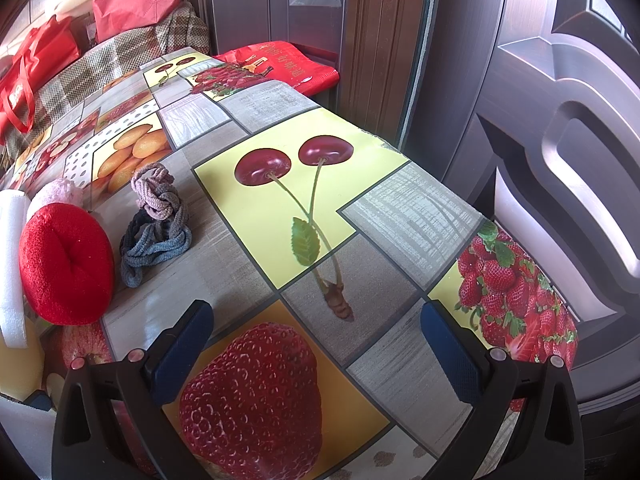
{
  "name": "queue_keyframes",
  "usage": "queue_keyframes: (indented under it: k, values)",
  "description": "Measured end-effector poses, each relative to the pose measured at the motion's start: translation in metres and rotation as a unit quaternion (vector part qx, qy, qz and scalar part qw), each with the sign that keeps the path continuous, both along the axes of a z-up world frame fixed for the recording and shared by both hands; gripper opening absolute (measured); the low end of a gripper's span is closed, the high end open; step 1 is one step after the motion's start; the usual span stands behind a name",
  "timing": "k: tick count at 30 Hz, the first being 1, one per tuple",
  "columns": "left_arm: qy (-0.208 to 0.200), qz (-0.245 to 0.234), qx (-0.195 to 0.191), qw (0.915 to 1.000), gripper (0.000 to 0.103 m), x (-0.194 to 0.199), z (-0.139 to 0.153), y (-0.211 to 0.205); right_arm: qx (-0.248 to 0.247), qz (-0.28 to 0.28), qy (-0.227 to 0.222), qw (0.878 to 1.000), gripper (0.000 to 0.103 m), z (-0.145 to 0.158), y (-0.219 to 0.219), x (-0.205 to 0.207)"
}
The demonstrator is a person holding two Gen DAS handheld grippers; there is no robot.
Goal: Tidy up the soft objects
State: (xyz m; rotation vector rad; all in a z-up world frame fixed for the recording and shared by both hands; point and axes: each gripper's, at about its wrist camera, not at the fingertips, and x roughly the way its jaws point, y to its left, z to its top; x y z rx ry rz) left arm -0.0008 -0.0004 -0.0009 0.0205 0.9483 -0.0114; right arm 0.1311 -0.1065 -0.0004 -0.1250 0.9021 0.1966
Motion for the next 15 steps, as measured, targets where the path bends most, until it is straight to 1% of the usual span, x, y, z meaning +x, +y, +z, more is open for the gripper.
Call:
queue_keyframes:
  k: [15]
  values:
    - [-0.002,-0.006,-0.004,1.0000,0.102,-0.0015,0.0007,-0.0009,0.000,0.000,0.000,1.000,0.103,0.0001,-0.0004,-0.0002]
